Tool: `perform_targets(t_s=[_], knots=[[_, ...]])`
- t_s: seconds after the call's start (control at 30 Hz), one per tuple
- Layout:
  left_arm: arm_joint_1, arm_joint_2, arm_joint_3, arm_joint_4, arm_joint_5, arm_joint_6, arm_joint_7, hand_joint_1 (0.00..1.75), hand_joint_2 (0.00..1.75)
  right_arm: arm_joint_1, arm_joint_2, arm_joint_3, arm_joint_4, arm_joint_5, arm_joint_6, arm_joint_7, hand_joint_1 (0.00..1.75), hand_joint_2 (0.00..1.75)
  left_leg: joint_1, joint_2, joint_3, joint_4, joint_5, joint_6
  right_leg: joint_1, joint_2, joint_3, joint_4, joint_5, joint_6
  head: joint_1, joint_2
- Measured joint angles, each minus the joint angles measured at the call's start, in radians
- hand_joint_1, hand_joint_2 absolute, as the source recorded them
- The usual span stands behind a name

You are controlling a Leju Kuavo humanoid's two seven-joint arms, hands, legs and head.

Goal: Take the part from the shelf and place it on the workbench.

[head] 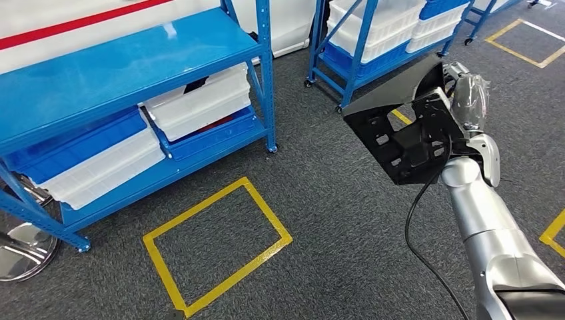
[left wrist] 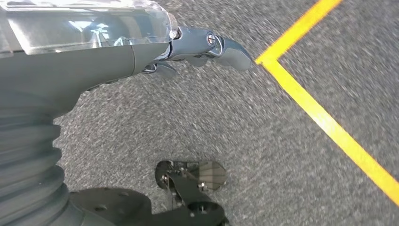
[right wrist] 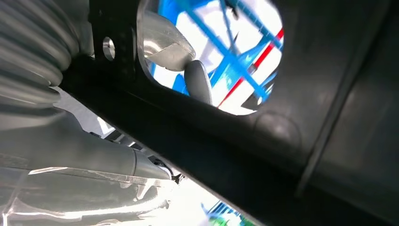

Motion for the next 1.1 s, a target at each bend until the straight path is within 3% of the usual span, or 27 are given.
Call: perform_targets(t_s=[0.07,0.13,0.2,0.27,0.33,0.37,0.4,0.43,0.5,0.57,0.63,0.67,0.73,0.77,0.8,0.87,0.9,0.97,1.03,1.07,1.1], knots=[[-0.002,0.000,-0.001,0.000,-0.001,-0.002,0.002,0.00,1.75,-0.007,-0.006,-0.007,-0.001,0.003,0.002,0.009,1.75,1.75,-0.005,0.019,-0.001,0.006,-0.008,-0.010,0.009,-0.010,0.018,-0.040,-0.001,-0.018,0.000,0.000],[-0.005,-0.001,-0.003,0.000,-0.004,-0.004,0.004,0.00,1.75,-0.011,-0.017,-0.017,-0.002,0.010,0.006,0.018,1.75,1.75,-0.005,0.035,0.002,0.007,-0.012,-0.020,0.010,0.012,0.015,-0.043,0.003,-0.033,0.000,0.000],[-0.010,-0.001,-0.007,0.000,-0.011,-0.006,0.010,0.00,1.75,-0.014,-0.026,-0.029,-0.004,0.020,0.012,0.026,1.75,1.75,0.001,0.005,-0.007,0.035,-0.037,-0.030,0.007,0.031,0.016,-0.048,0.008,-0.045,-0.001,0.000],[-0.012,-0.001,-0.009,0.000,-0.017,-0.005,0.018,0.00,1.75,-0.015,-0.031,-0.040,-0.006,0.033,0.020,0.031,1.75,1.75,0.006,-0.054,-0.051,0.140,-0.098,-0.036,0.005,0.050,0.016,-0.051,0.011,-0.054,-0.001,0.000],[-0.010,-0.001,-0.011,0.000,-0.019,-0.004,0.024,0.00,1.75,-0.010,-0.032,-0.046,-0.006,0.045,0.027,0.034,1.75,1.75,0.007,-0.079,-0.110,0.269,-0.148,-0.036,0.007,0.075,0.015,-0.051,0.012,-0.059,-0.001,0.000],[-0.010,-0.001,-0.013,0.000,-0.018,-0.003,0.027,0.00,1.75,-0.007,-0.032,-0.048,-0.005,0.049,0.029,0.036,1.75,1.75,0.007,-0.082,-0.126,0.298,-0.147,-0.035,0.008,0.090,0.015,-0.050,0.013,-0.059,-0.001,0.000],[-0.010,-0.001,-0.015,0.000,-0.018,-0.003,0.029,0.00,1.75,-0.006,-0.032,-0.050,-0.005,0.052,0.031,0.038,1.75,1.75,0.007,-0.085,-0.125,0.288,-0.127,-0.033,0.010,0.106,0.015,-0.049,0.013,-0.059,-0.001,0.000],[-0.010,-0.001,-0.018,0.000,-0.018,-0.002,0.032,0.00,1.75,-0.006,-0.032,-0.052,-0.004,0.054,0.033,0.040,1.75,1.75,0.007,-0.090,-0.107,0.240,-0.090,-0.028,0.010,0.121,0.016,-0.048,0.013,-0.059,-0.001,0.000],[-0.010,0.001,-0.023,0.000,-0.019,-0.002,0.036,0.00,1.75,-0.008,-0.031,-0.056,-0.003,0.056,0.034,0.041,1.75,1.75,0.009,-0.137,-0.054,0.108,-0.020,-0.017,0.010,0.148,0.014,-0.045,0.015,-0.055,-0.001,0.000],[-0.011,0.003,-0.025,0.001,-0.019,-0.002,0.039,0.00,1.75,-0.012,-0.031,-0.061,0.001,0.056,0.035,0.041,1.75,1.75,0.009,-0.178,-0.025,0.033,0.001,-0.011,0.006,0.173,0.005,-0.044,0.020,-0.044,-0.001,0.000],[-0.012,0.004,-0.027,0.002,-0.019,-0.002,0.042,0.00,1.75,-0.015,-0.033,-0.070,0.007,0.056,0.037,0.041,1.75,1.75,0.007,-0.166,-0.018,0.016,0.000,-0.007,0.000,0.200,-0.004,-0.050,0.031,-0.027,-0.001,0.000],[-0.014,0.004,-0.028,0.002,-0.019,-0.002,0.043,0.00,1.75,-0.016,-0.034,-0.076,0.010,0.055,0.038,0.041,1.75,1.75,0.007,-0.152,-0.015,0.008,0.005,-0.003,0.000,0.194,-0.007,-0.050,0.032,-0.021,0.000,0.000],[-0.017,0.004,-0.030,0.002,-0.019,-0.003,0.045,0.00,1.75,-0.023,-0.037,-0.084,0.014,0.054,0.039,0.040,1.75,1.75,0.009,-0.123,-0.007,-0.011,0.017,0.010,0.005,0.136,-0.030,-0.008,0.004,-0.014,0.000,0.000],[-0.018,0.004,-0.030,0.002,-0.019,-0.003,0.046,0.00,1.75,-0.027,-0.038,-0.088,0.015,0.053,0.040,0.040,1.75,1.75,0.007,-0.108,-0.006,-0.016,0.020,0.014,0.006,0.096,-0.053,0.043,-0.025,-0.012,0.000,0.000],[-0.016,0.005,-0.031,0.002,-0.020,-0.003,0.047,0.00,1.75,-0.028,-0.038,-0.091,0.017,0.052,0.040,0.040,1.75,1.75,0.005,-0.094,-0.006,-0.017,0.021,0.017,0.005,0.071,-0.083,0.106,-0.057,-0.009,0.000,0.000],[-0.013,0.005,-0.032,0.002,-0.020,-0.003,0.049,0.00,1.75,-0.019,-0.039,-0.096,0.019,0.052,0.038,0.037,1.75,1.75,0.003,-0.065,-0.007,-0.017,0.019,0.018,0.000,0.056,-0.124,0.199,-0.087,-0.004,0.000,0.000],[-0.011,0.005,-0.033,0.002,-0.020,-0.003,0.048,0.00,1.75,-0.012,-0.039,-0.098,0.020,0.052,0.037,0.035,1.75,1.75,0.003,-0.050,-0.007,-0.016,0.018,0.017,-0.002,0.052,-0.120,0.198,-0.078,-0.001,0.000,0.000],[-0.010,0.005,-0.033,0.002,-0.020,-0.003,0.045,0.00,1.75,-0.002,-0.039,-0.101,0.019,0.056,0.034,0.031,1.75,1.75,0.002,-0.023,-0.007,-0.012,0.013,0.011,-0.004,0.027,-0.056,0.090,-0.025,0.001,0.000,0.000],[-0.010,0.006,-0.033,0.002,-0.020,-0.003,0.043,0.00,1.75,0.001,-0.039,-0.105,0.012,0.063,0.032,0.030,1.75,1.75,-0.004,-0.001,-0.008,-0.004,0.004,0.001,0.005,-0.018,0.006,-0.022,0.003,-0.008,0.000,0.000],[-0.009,0.006,-0.033,0.002,-0.020,-0.003,0.042,0.00,1.75,0.003,-0.039,-0.107,0.008,0.066,0.031,0.031,1.75,1.75,-0.007,0.009,-0.006,-0.002,0.000,-0.005,0.009,-0.029,0.017,-0.046,0.004,-0.015,0.000,0.000],[-0.009,0.006,-0.033,0.002,-0.020,-0.003,0.042,0.00,1.75,0.005,-0.039,-0.109,0.003,0.069,0.031,0.032,1.75,1.75,-0.009,0.019,-0.005,-0.001,-0.003,-0.010,0.014,-0.026,0.017,-0.050,0.001,-0.023,0.000,0.000]])
